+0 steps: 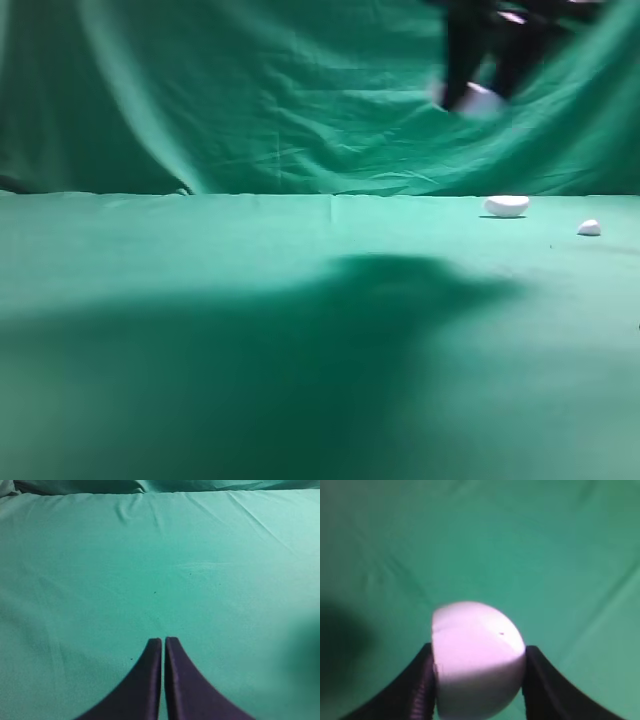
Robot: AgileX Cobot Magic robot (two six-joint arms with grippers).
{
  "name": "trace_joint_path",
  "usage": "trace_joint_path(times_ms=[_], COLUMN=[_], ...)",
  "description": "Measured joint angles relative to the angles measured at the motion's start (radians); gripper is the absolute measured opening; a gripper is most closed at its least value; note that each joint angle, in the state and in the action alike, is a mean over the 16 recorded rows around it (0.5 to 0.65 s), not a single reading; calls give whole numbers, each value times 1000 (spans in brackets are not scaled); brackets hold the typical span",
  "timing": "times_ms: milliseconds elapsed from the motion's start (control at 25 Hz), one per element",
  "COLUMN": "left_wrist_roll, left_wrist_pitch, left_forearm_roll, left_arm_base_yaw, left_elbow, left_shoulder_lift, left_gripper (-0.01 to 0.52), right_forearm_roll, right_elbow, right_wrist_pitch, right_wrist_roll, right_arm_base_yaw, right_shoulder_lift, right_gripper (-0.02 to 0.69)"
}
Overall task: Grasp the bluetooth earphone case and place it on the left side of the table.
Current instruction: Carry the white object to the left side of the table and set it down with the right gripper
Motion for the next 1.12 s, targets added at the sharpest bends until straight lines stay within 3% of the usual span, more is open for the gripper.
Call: trace_joint_path(times_ms=[520, 960, 1120], left_wrist_roll=[0, 0, 0], left_wrist_pitch=[0, 0, 0], left_forearm_roll=[0, 0, 0], left_arm_base_yaw=[0, 0, 0], left_elbow=[0, 0, 0], left_shoulder_lift=[0, 0, 0], left_gripper=[0, 0, 0], right_forearm_roll=[23, 52, 53], right_elbow=[-327, -344, -344], right_wrist_pitch=[-25, -53, 19], right_wrist_roll=[-5, 8, 39], right_arm_base_yaw=[202, 218, 218], right_shoulder_lift=[371, 397, 341], right_gripper=[331, 481, 479])
